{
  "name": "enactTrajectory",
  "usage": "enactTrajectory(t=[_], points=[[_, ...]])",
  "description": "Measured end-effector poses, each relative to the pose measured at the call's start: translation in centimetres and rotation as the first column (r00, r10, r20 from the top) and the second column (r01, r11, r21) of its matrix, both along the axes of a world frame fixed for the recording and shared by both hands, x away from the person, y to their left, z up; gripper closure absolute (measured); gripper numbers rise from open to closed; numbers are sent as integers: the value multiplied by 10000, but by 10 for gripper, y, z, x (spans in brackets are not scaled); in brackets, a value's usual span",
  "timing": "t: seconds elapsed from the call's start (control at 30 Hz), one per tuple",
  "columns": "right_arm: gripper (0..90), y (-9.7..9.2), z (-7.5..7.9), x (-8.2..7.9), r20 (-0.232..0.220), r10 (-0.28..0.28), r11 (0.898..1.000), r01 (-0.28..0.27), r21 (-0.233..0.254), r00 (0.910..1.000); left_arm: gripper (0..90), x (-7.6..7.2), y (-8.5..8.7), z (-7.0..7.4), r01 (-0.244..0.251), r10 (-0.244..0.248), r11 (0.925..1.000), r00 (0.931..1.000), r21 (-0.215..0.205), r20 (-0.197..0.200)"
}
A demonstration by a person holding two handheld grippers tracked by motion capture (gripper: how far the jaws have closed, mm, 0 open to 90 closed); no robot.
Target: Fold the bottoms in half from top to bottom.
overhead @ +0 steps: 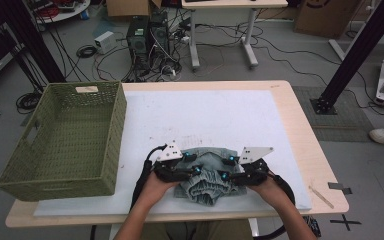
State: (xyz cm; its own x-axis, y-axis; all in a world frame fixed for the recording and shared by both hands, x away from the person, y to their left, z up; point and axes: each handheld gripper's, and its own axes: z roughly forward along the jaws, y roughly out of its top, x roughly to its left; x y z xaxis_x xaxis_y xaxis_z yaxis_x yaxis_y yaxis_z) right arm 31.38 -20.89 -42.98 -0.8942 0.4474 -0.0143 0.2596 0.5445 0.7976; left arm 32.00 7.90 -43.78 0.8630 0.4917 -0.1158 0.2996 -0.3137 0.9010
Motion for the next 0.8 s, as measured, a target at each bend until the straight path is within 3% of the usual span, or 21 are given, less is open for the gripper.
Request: enactTrajectory(t=[0.27,0.8], points=[[562,-3,-8,2,-62,-23,10000,22,-93,10000,559,0,0,-7,-113,112,9992,9999,386,19],[565,-4,-12,3,-197,-70,9999,69,-78,9998,557,0,0,-10,-299,299,9989,9996,364,8]])
